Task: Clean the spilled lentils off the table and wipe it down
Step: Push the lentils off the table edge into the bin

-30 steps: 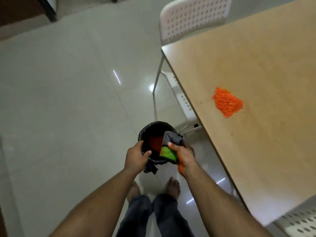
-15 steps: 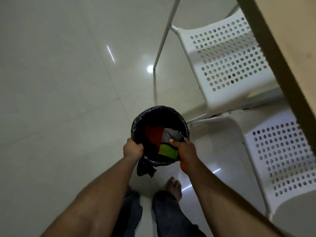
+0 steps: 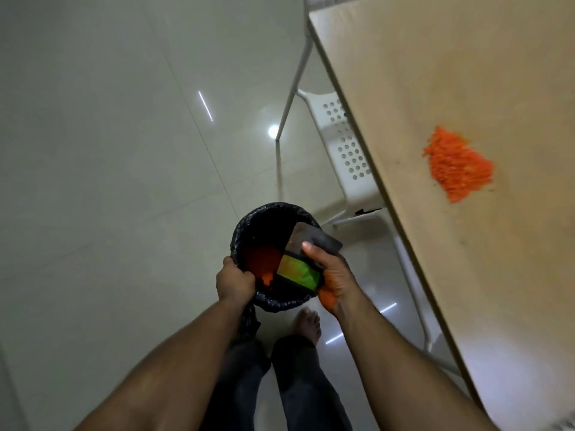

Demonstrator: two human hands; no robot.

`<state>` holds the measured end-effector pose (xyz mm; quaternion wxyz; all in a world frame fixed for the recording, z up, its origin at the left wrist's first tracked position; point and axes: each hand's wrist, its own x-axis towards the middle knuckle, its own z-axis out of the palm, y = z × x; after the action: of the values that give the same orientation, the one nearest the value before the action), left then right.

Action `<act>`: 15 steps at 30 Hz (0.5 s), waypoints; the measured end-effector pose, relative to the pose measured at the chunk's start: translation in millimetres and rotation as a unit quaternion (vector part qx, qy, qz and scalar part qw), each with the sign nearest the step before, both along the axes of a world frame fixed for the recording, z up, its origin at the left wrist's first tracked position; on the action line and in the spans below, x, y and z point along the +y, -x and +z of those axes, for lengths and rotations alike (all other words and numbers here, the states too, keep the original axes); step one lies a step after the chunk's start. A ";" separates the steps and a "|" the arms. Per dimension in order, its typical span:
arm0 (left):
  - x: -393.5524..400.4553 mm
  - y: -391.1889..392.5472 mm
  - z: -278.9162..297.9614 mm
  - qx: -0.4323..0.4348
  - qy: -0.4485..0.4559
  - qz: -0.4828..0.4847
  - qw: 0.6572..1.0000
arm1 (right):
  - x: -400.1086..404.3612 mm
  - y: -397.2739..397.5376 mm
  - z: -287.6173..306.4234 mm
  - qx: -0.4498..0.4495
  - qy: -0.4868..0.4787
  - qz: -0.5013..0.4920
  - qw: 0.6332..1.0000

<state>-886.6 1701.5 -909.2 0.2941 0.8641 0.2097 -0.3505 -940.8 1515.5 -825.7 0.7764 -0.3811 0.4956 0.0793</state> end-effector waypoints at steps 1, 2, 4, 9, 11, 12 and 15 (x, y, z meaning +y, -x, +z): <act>1.8 1.9 18.0 -0.004 -0.001 0.006 1.000 | 0.6 1.5 18.5 -0.008 0.003 0.007 1.000; 2.9 3.9 41.9 -0.012 0.001 0.013 1.000 | 0.3 3.8 43.5 -0.014 0.005 0.012 1.000; 1.8 8.5 80.1 -0.025 0.006 0.029 0.999 | -0.8 7.9 84.6 -0.029 0.004 0.003 1.000; -13.1 14.0 153.2 -0.057 0.029 0.063 0.996 | -12.9 9.1 158.8 -0.053 0.017 -0.060 0.997; -22.0 14.1 178.7 -0.071 0.044 0.074 0.994 | -19.7 8.9 185.0 -0.062 0.020 -0.073 0.995; -26.6 13.4 188.1 -0.077 0.051 0.078 0.993 | -22.5 8.3 195.1 -0.061 0.020 -0.073 0.995; -38.8 10.4 209.2 -0.088 0.061 0.085 0.991 | -31.5 7.9 215.7 -0.051 0.044 -0.059 0.996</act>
<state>-897.0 1662.7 -700.0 0.3925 0.8510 0.2334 -0.2593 -948.7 1484.0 -610.0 0.7862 -0.3888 0.4803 -0.0079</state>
